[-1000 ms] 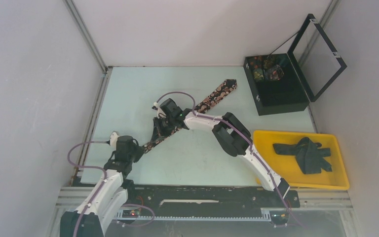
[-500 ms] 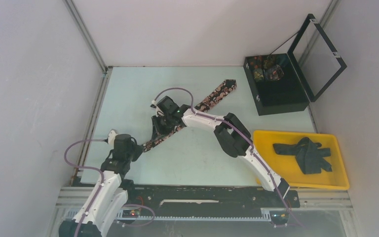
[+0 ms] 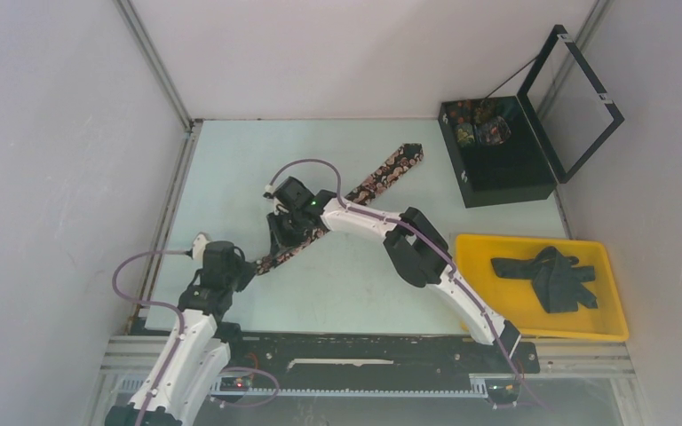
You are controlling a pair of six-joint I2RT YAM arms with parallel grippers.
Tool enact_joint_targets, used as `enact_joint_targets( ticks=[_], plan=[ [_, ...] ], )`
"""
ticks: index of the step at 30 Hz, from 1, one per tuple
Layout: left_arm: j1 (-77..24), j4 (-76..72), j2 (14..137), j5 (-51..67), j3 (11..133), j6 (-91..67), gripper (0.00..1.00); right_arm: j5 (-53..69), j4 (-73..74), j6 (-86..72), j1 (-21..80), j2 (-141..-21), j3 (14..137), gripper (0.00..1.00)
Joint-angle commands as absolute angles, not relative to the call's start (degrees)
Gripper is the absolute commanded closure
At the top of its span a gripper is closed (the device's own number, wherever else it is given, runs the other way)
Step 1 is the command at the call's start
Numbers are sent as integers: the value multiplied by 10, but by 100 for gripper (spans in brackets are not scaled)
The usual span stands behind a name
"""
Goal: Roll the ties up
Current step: Roll the tie at the center of the board.
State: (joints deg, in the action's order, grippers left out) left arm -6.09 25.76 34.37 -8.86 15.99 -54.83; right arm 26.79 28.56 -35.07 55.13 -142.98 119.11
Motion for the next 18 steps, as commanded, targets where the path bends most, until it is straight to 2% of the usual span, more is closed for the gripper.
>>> enact_joint_targets(
  ticks=[1, 18],
  plan=[
    [-62, 269, 335, -100, 191, -532, 100, 261, 287, -342, 560, -1421, 1226, 83],
    [-62, 292, 339, -94, 233, -539, 100, 264, 278, -352, 578, -1433, 1226, 84]
  ],
)
